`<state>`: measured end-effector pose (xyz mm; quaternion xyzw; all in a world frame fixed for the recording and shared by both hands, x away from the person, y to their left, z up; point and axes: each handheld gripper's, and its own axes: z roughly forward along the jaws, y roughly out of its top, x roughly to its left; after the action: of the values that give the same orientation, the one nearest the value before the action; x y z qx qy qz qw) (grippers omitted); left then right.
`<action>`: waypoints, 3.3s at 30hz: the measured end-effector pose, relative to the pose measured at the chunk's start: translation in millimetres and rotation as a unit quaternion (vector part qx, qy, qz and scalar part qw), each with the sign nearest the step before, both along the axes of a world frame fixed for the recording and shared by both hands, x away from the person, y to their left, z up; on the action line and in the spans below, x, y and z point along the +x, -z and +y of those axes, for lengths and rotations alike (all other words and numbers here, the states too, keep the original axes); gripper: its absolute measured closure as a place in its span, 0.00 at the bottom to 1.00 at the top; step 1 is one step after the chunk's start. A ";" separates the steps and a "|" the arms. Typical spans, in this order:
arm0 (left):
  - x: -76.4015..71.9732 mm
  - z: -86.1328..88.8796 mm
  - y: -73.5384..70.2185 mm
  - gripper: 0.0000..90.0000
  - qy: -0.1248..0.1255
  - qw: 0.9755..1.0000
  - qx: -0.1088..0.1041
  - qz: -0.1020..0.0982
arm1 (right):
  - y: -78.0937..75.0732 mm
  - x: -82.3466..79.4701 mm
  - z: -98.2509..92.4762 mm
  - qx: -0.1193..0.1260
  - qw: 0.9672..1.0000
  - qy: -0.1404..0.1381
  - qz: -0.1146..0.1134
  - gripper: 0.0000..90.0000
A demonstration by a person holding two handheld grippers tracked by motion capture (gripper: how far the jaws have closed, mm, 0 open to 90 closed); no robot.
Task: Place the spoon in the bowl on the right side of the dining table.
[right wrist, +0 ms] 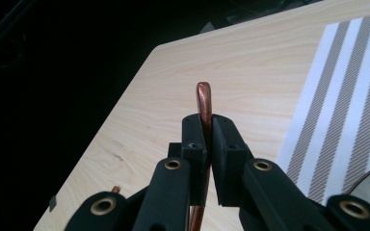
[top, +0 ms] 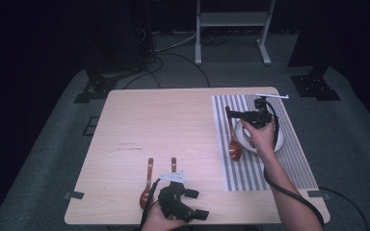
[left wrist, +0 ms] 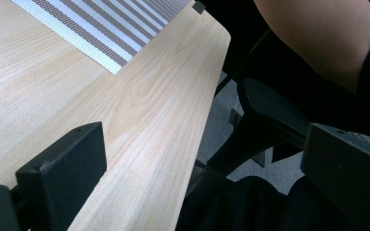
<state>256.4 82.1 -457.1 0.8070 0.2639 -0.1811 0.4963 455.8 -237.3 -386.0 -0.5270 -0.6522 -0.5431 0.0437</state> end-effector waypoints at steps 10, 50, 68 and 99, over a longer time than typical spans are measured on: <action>1.5 0.0 1.0 0.01 0.003 1.000 0.002 0.002 | -9.0 10.7 -11.8 -0.001 1.000 0.023 -0.001 0.94; 2.1 1.4 0.0 0.01 0.002 1.000 -0.004 -0.001 | -24.7 36.3 -62.0 0.009 0.994 0.111 0.003 0.94; 3.1 0.5 1.1 0.01 0.003 1.000 -0.003 -0.001 | -14.6 37.4 -93.2 0.017 0.986 0.164 0.010 0.94; 2.3 2.8 -0.6 0.01 -0.002 1.000 -0.006 -0.002 | 16.5 32.4 -123.9 0.024 0.972 0.231 0.021 0.93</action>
<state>258.7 84.9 -456.4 0.8038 0.2639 -0.1801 0.5019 488.2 -361.2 -402.5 -0.6734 -0.4986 -0.5429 -0.0563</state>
